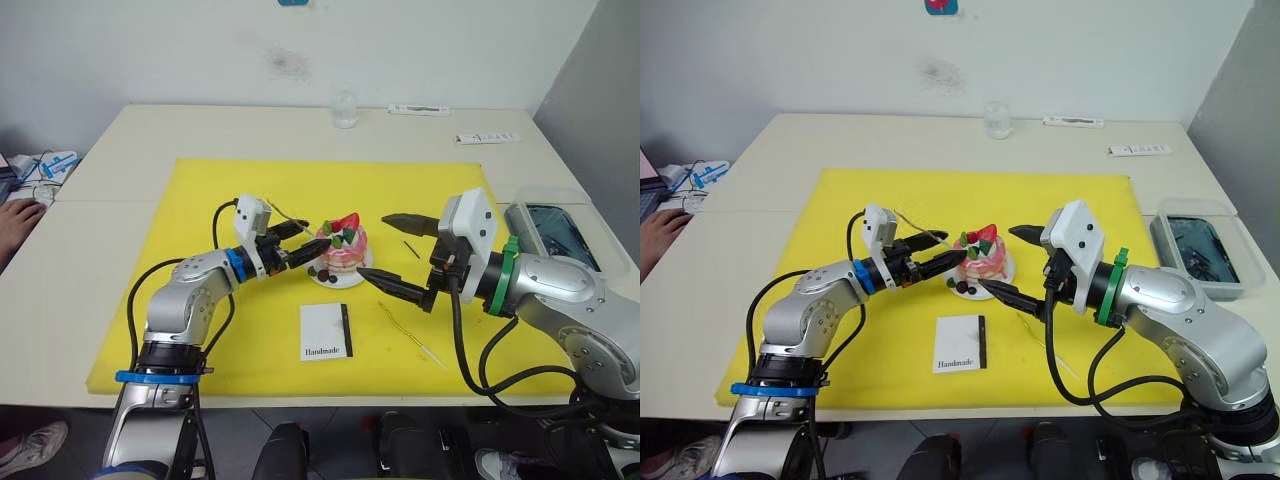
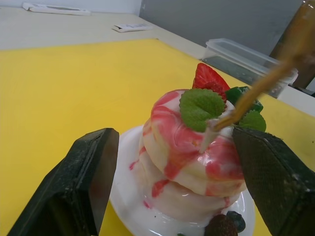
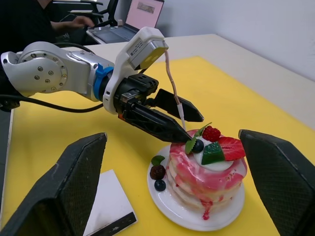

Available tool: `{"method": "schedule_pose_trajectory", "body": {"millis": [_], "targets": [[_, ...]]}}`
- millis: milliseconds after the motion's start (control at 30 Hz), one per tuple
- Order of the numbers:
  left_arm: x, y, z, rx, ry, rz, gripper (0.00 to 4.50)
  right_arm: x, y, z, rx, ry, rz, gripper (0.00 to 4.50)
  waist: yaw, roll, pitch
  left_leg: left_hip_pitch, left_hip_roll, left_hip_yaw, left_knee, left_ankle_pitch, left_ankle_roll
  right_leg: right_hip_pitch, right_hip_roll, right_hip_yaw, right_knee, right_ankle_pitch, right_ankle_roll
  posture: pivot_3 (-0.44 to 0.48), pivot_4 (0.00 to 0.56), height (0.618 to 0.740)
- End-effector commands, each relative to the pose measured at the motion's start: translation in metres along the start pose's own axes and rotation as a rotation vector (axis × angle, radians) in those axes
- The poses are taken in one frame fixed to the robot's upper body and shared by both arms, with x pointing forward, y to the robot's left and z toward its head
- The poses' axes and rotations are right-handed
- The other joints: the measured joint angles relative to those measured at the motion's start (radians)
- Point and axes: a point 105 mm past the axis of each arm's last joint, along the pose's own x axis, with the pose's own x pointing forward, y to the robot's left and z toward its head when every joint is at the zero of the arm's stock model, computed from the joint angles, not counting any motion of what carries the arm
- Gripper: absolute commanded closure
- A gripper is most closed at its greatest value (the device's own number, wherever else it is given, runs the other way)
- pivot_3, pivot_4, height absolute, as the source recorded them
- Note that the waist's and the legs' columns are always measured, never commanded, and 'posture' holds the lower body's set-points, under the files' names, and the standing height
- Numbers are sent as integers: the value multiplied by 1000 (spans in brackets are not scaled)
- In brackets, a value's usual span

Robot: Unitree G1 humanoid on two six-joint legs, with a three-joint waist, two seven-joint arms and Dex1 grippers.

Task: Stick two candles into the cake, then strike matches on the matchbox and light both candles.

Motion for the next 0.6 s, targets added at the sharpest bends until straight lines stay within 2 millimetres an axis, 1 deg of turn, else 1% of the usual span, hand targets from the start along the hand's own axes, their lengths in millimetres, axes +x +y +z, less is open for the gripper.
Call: {"method": "schedule_pose_trajectory", "body": {"millis": [33,333,467,600], "targets": [[-9,-1,15,42,-36,13,427,-1,4,8,-30,-37,16,0,0,0,0,0,0,0,0,0,0,0,0,0,0,0,0,0,150,740],[-20,-3,22,19,-51,39,427,-1,2,7,-36,-34,22,0,0,0,0,0,0,0,0,0,0,0,0,0,0,-1,1,0,150,740],[-21,-7,22,-11,-58,30,427,-1,2,8,-39,-36,26,0,0,0,0,0,0,0,0,0,0,0,0,0,0,0,1,0,150,740],[-21,-3,23,-61,-80,50,427,0,1,8,-42,-37,30,0,-1,0,0,0,0,0,0,0,0,0,0,0,0,-1,1,0,150,740]]}}
